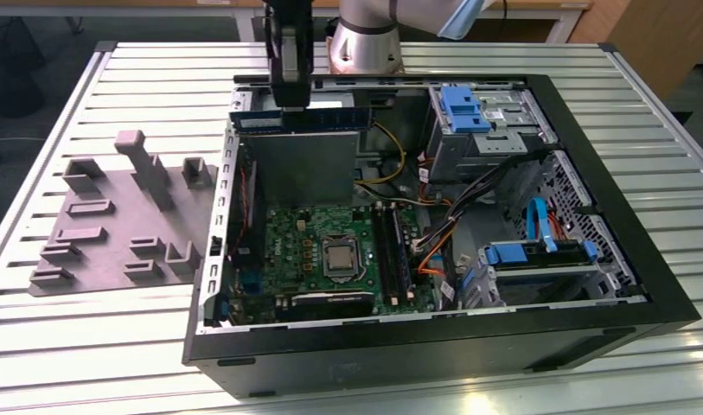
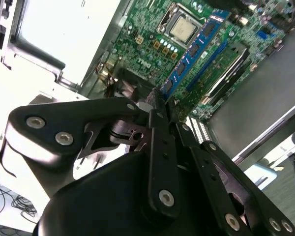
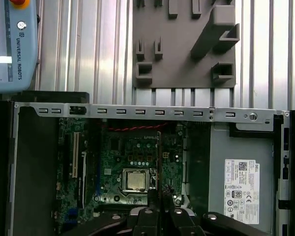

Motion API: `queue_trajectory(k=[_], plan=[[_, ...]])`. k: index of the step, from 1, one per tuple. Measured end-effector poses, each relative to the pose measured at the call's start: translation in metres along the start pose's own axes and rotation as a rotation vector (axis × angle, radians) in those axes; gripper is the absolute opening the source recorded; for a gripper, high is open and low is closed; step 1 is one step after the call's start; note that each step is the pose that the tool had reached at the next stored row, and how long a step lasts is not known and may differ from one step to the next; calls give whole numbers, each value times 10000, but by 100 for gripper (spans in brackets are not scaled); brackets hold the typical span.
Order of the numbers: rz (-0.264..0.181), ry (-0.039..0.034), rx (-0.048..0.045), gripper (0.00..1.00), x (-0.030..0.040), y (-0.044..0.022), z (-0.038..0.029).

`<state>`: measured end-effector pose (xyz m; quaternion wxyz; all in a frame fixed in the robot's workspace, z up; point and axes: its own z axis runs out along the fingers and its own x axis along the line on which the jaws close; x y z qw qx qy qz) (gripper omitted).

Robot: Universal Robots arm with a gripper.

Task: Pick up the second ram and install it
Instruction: 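Pick up the second ram and move it above second insertion slot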

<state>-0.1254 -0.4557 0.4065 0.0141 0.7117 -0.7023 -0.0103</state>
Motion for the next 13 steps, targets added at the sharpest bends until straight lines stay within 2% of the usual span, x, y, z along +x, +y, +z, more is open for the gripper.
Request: queue_trajectory(k=[7, 13], plan=[[0, 0, 0, 14, 3, -250, -7], [0, 0, 0, 14, 7, -519, -14]])
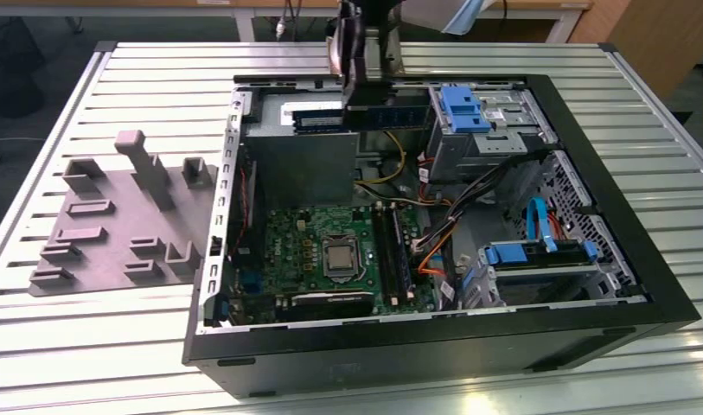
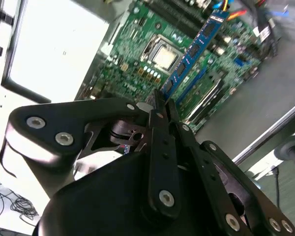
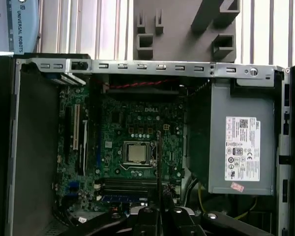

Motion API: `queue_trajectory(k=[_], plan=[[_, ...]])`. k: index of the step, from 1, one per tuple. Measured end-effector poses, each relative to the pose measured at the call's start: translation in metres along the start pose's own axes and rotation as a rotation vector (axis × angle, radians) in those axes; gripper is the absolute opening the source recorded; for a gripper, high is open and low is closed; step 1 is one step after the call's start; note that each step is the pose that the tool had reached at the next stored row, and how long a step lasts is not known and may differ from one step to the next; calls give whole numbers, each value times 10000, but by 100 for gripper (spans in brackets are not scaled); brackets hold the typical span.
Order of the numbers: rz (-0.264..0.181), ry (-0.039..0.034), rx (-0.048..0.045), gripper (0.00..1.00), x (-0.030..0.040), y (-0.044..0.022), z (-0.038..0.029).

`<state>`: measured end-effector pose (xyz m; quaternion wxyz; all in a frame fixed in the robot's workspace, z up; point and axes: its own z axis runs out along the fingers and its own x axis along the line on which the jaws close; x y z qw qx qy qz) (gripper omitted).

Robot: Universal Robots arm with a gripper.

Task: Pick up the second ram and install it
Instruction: 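Pick up the second ram and move it above second insertion slot, then insert the second ram into the second slot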

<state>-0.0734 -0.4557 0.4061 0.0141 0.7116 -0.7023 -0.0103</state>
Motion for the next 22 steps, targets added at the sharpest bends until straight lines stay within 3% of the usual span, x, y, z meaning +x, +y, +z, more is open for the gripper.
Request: queue_trajectory(k=[6, 7, 22], plan=[[-1, 1, 0, 14, 4, -262, -5], [-1, 0, 0, 14, 5, -377, -7], [-1, -1, 0, 14, 11, -852, -13]])
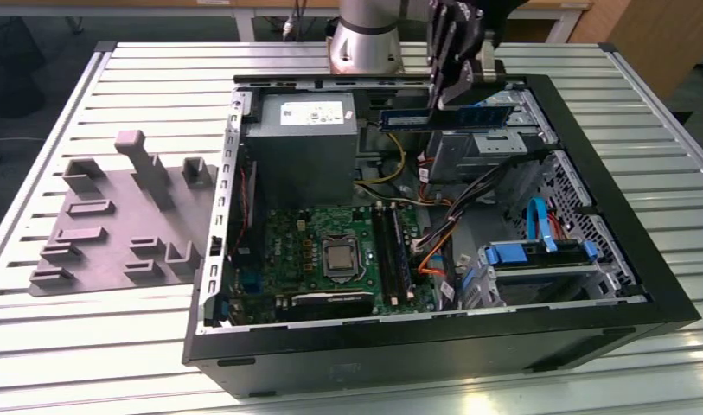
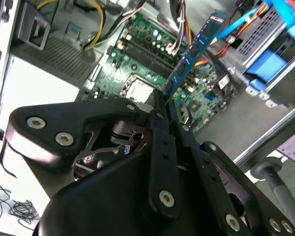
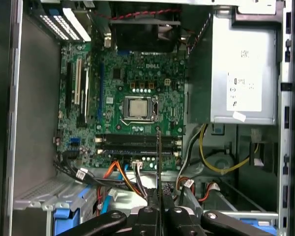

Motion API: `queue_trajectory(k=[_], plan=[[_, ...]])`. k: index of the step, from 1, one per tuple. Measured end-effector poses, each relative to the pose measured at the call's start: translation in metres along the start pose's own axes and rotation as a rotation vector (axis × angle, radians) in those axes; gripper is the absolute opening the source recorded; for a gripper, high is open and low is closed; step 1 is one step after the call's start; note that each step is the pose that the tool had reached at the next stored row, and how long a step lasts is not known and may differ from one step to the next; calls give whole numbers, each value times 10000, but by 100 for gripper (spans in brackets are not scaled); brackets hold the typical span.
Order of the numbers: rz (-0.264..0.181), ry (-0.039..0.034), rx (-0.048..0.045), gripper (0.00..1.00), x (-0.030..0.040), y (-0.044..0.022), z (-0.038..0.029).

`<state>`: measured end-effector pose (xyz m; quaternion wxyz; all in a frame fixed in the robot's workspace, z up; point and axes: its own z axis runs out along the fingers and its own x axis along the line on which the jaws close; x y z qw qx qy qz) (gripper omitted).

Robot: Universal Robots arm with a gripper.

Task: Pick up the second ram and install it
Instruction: 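Insert the second ram into the second slot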

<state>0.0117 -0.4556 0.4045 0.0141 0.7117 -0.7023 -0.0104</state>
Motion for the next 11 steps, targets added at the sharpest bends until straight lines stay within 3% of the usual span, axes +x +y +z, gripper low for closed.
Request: queue_trajectory(k=[3, 6, 11], plan=[[0, 0, 0, 14, 1, -92, -2], [103, -1, -1, 14, 2, -95, -1], [954, -18, -6, 14, 2, -96, 3]])
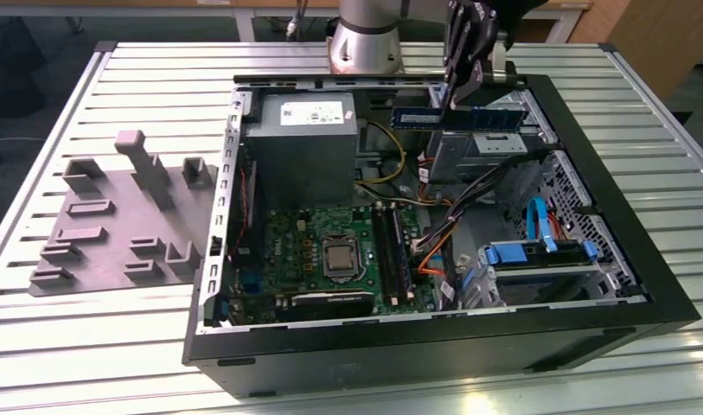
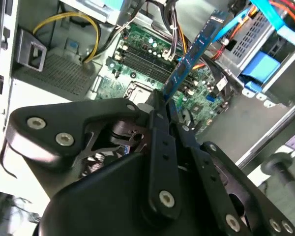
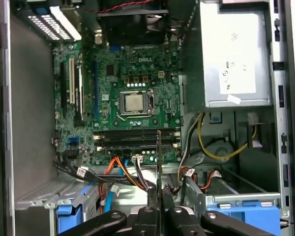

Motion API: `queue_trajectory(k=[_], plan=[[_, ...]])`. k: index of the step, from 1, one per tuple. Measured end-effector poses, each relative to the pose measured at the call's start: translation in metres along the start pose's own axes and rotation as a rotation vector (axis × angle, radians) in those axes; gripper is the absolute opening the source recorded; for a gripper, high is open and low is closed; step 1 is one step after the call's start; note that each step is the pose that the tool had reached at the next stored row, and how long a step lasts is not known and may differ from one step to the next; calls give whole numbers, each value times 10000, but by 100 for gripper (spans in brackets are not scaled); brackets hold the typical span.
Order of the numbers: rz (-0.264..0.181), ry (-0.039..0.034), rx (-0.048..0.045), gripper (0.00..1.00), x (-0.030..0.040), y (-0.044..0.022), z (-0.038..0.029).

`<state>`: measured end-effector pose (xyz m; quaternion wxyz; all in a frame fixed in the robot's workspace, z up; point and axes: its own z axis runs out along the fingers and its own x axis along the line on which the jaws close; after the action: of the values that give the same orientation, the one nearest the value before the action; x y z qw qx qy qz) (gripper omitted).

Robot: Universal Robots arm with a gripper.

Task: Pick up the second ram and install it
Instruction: 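Insert the second ram into the second slot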

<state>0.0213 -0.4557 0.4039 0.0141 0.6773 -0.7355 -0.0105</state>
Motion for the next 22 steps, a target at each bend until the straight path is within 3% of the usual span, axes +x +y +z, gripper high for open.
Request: queue_trajectory(k=[14, 22], plan=[[112, -4, 0, 14, 1, 16, 1], [1479, -47, -8, 14, 1, 16, 4]])
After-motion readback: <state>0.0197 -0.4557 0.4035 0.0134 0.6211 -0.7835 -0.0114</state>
